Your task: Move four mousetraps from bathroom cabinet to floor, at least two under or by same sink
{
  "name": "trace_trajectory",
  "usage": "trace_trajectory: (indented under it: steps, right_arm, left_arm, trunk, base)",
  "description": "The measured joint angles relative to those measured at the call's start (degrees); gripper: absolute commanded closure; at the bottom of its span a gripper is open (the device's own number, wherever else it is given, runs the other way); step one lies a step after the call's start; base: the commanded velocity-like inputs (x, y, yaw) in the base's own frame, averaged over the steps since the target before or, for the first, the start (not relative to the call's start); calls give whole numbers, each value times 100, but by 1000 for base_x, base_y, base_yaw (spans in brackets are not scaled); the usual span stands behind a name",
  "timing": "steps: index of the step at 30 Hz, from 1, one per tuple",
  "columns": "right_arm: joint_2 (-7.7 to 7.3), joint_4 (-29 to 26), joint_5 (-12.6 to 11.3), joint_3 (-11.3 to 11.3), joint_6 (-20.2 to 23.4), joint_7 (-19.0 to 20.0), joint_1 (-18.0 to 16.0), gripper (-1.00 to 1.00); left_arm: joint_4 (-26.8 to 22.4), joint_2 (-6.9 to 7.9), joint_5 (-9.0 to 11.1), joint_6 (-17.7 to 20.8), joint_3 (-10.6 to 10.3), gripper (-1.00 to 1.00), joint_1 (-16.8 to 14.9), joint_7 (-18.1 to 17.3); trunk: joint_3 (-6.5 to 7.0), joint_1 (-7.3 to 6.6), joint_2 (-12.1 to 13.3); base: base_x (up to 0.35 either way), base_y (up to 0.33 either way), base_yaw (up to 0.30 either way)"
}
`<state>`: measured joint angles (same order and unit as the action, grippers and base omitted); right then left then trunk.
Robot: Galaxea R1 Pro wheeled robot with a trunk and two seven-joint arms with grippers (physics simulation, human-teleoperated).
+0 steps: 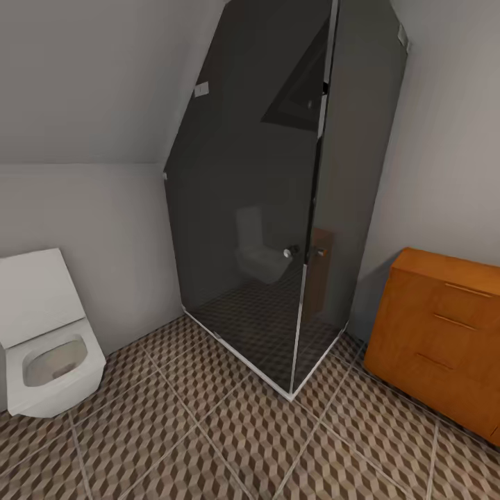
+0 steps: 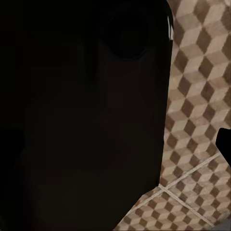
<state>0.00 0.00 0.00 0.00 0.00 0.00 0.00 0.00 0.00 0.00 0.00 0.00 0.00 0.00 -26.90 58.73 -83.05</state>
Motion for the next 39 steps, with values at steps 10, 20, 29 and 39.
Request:
trace_trajectory:
  steps: [10, 20, 29, 39]
  right_arm:
    - [29, -53, -19, 9, -1, -7, -9, -100]
    - [239, -258, -22, 8, 8, -1, -18, -100]
    - [242, -327, -12, 11, -39, 5, -16, -100]
    - [230, -621, 10, 16, -347, 0, -19, -100]
  left_arm:
    - [6, -7, -3, -8, 22, -100, 10, -61]
    - [-27, 3, -11, -8, 32, -100, 9, -57]
    - [-231, 64, -22, -8, 40, -100, 8, -41]
    - [-553, 299, -24, -8, 47, -100, 8, -41]
  trunk:
    - [1, 0, -1]
    - [1, 0, -1]
    - [2, 0, -1]
    - [2, 0, -1]
  base:
    - [0, 0, 0]
    - [0, 0, 0]
    - [0, 0, 0]
    - [0, 0, 0]
